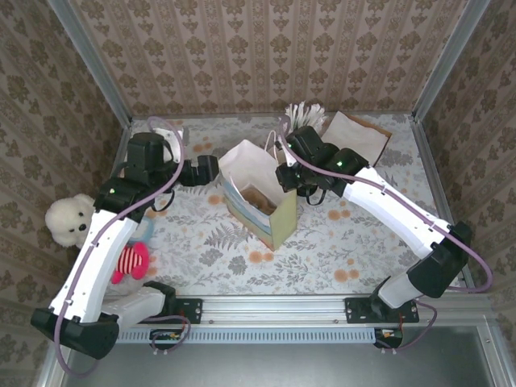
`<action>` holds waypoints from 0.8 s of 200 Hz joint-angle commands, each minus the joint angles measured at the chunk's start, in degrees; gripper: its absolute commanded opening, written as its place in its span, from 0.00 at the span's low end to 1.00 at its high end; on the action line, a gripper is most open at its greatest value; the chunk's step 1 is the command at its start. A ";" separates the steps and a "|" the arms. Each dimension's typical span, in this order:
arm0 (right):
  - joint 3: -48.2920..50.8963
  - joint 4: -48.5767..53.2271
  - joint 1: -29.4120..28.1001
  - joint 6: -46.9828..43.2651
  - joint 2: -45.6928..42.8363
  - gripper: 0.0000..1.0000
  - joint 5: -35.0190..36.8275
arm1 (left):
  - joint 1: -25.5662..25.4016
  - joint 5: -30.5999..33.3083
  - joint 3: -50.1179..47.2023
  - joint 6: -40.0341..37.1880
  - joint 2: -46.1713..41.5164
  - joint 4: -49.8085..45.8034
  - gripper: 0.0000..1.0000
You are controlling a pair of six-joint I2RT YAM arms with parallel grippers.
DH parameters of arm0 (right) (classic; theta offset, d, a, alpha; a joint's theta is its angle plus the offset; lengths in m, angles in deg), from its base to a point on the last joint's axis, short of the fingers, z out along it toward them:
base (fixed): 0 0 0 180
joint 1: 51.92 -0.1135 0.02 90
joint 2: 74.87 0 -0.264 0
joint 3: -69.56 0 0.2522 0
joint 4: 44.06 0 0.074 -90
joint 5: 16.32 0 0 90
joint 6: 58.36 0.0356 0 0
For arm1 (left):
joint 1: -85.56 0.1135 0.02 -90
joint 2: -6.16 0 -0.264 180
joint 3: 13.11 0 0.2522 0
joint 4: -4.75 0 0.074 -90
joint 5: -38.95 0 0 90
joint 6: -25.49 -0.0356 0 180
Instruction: Pack the takeout coffee
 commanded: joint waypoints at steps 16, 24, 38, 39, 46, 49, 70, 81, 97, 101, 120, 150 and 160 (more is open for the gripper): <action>-1.68 -1.29 -0.66 5.73 0.82 0.15 2.38 | 0.62 5.86 -0.94 3.68 0.44 2.33 1.00; -2.29 -0.16 -0.65 5.82 1.36 0.17 2.33 | 0.65 5.70 -0.84 3.81 0.80 2.34 1.00; -2.79 0.89 -0.61 5.31 1.57 0.22 1.65 | 0.70 5.27 -0.57 3.84 1.27 2.34 1.00; -2.79 0.94 -0.59 5.32 1.52 0.22 1.59 | 0.74 5.26 -0.56 3.83 1.36 2.34 1.00; -2.94 1.23 -0.63 4.89 1.39 0.25 0.89 | 0.73 5.11 -0.48 3.92 1.53 2.26 1.00; -2.98 1.33 -0.58 4.62 1.22 0.27 0.49 | 0.69 5.08 -0.46 3.85 1.59 2.25 1.00; -4.36 3.25 0.16 1.96 -0.37 0.47 -3.22 | 0.76 5.30 -0.26 4.02 1.81 2.18 1.00; -5.83 5.54 1.04 -0.39 -1.54 0.60 -4.79 | 0.77 5.71 -0.29 4.27 1.78 2.24 1.00; -7.10 8.78 2.72 -3.72 -3.90 0.73 -5.65 | 0.86 5.79 -0.67 4.52 1.70 2.96 1.00; -7.10 9.28 3.35 -4.43 -4.71 0.75 -6.12 | 0.83 5.71 -0.82 4.53 1.65 3.25 1.00; -5.14 9.54 8.07 -6.18 -9.31 0.85 -8.90 | 0.95 5.34 -1.38 5.07 2.09 4.10 1.00; 3.15 4.31 17.99 -6.70 -16.58 1.00 -9.11 | 0.97 8.67 -1.30 8.72 3.09 3.37 1.00; 6.83 1.39 21.81 -7.40 -18.10 1.00 -11.17 | 0.95 10.01 -1.83 9.84 3.38 3.78 1.00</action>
